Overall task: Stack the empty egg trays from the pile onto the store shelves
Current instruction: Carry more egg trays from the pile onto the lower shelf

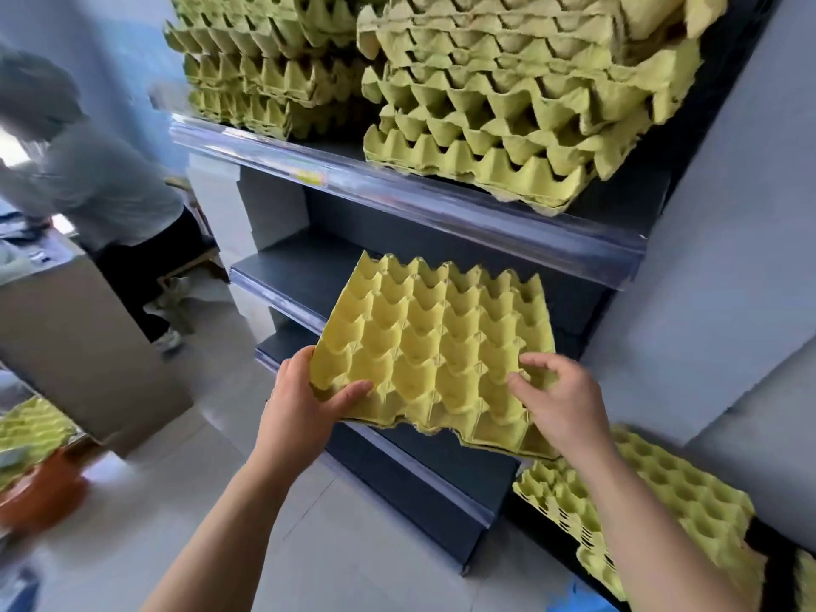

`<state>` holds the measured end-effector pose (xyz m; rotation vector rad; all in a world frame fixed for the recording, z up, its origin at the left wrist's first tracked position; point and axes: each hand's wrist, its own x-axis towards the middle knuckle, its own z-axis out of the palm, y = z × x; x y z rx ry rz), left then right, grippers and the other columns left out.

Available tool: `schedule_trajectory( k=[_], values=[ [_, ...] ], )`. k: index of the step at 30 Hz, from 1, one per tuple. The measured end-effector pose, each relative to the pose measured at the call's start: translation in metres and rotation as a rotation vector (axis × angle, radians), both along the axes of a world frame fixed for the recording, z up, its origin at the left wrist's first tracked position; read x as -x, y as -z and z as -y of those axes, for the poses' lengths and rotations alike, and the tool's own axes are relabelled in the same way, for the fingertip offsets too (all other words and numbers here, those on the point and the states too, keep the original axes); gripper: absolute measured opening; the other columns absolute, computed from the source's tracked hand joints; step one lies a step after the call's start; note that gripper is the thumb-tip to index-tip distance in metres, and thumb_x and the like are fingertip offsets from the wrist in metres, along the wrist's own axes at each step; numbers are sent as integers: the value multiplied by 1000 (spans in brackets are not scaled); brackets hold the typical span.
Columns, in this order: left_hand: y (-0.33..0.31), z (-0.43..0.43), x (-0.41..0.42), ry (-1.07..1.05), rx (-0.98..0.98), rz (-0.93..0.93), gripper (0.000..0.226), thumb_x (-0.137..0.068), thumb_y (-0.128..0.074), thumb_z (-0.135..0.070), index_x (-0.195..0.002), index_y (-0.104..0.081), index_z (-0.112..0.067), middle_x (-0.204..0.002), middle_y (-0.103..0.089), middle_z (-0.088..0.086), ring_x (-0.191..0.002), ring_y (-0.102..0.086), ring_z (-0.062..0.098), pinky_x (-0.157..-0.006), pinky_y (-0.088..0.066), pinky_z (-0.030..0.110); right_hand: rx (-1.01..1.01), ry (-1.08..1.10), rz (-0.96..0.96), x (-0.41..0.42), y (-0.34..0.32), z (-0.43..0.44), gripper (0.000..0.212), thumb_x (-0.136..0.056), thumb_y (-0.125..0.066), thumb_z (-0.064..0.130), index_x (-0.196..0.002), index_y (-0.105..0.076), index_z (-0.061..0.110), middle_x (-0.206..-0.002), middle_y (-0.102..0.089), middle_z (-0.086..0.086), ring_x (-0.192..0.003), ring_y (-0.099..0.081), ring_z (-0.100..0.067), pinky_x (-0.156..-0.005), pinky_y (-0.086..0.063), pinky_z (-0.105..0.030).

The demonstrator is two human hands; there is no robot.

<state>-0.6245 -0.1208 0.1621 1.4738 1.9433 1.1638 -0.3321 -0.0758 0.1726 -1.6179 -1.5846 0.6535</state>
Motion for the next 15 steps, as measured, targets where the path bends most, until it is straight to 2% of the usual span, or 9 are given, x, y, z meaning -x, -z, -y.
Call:
schedule_trajectory(
  k=[2,5,7,10,13,14,15],
  values=[
    [7,-10,30,-20,8,11,82,-56,-63,-78,-121,-50,-29,-106,-52,-12,-90,-54,0,-77,-46,30,29,-37,-2,31,7,-16,28,-80,-69,38,-106,-63,31,-117,-57,6,-98,-53,-6,-73,-37,-16],
    [19,-30,66,-45,20,38,81,-55,-64,-78,-120,-49,-33,-105,-50,-13,-90,-52,-2,-72,-43,23,63,-90,3,69,17,-42,24,-81,-69,35,-104,-61,34,-117,-54,7,-102,-51,-5,-69,-31,-6],
    [27,-48,88,-54,28,64,81,-55,-66,-76,-121,-49,-32,-105,-51,-12,-90,-54,0,-70,-42,19,84,-118,5,89,23,-61,24,-82,-69,34,-104,-60,36,-119,-52,7,-102,-51,-5,-66,-33,-6],
    [38,-78,115,-67,55,102,79,-57,-72,-69,-121,-51,-28,-109,-56,-6,-93,-58,8,-73,-46,22,105,-141,13,116,34,-93,25,-83,-69,33,-106,-60,35,-121,-50,5,-100,-50,-5,-65,-34,-7],
    [47,-113,139,-63,43,127,67,-58,-77,-61,-112,-55,-28,-101,-62,-6,-85,-62,2,-61,-46,10,113,-153,24,143,46,-129,31,-84,-68,34,-114,-61,29,-120,-47,5,-100,-50,-7,-66,-34,-7],
    [51,-125,148,-61,57,125,67,-60,-79,-58,-113,-56,-25,-101,-63,-4,-85,-62,2,-62,-48,11,122,-155,30,151,50,-141,33,-84,-67,34,-116,-60,27,-120,-47,4,-100,-50,-7,-66,-34,-7],
    [55,-136,156,-57,85,120,69,-63,-81,-55,-117,-57,-20,-105,-62,0,-89,-63,7,-69,-52,16,129,-156,37,159,53,-152,35,-85,-67,34,-118,-60,26,-121,-46,3,-101,-51,-9,-66,-34,-7]
  ],
)
